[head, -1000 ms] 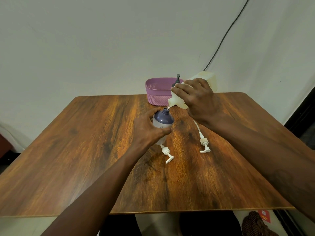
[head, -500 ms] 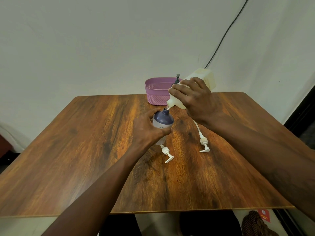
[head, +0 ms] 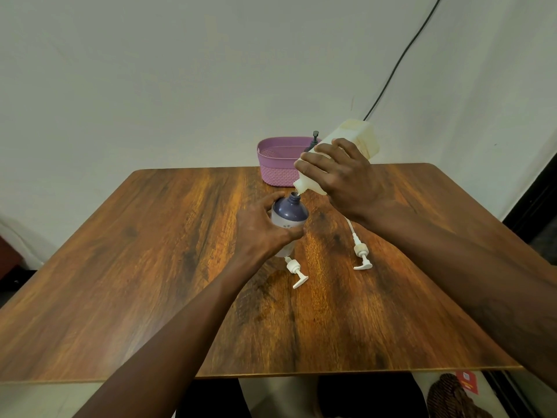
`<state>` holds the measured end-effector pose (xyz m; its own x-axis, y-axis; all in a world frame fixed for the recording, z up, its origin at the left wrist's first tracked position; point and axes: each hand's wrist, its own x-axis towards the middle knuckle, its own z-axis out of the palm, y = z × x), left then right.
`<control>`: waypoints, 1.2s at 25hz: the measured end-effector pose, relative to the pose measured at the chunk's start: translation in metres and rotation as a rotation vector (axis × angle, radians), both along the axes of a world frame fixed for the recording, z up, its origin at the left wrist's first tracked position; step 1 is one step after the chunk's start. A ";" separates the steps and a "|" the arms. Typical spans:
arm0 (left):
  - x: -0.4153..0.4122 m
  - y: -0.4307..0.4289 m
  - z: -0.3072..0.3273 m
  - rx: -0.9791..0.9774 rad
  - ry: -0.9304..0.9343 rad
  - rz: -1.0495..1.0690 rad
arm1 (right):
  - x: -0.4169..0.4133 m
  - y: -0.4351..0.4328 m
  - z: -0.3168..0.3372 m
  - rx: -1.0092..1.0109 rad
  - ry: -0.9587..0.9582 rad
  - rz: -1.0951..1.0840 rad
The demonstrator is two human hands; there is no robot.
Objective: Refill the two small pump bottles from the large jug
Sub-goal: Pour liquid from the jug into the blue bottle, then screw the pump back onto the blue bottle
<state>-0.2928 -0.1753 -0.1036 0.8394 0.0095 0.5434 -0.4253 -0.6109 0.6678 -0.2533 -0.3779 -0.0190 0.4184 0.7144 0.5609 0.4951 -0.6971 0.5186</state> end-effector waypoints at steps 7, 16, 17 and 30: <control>0.000 -0.002 -0.002 0.006 0.014 0.005 | -0.002 0.001 0.001 -0.021 0.010 0.033; -0.002 0.011 -0.015 -0.031 0.052 0.009 | 0.003 -0.004 -0.041 0.488 0.417 -0.010; -0.003 0.014 -0.017 -0.043 0.054 0.016 | 0.003 -0.006 -0.046 0.578 0.493 -0.015; -0.010 0.031 -0.033 -0.138 0.103 0.023 | 0.025 -0.025 -0.095 0.815 0.958 -0.168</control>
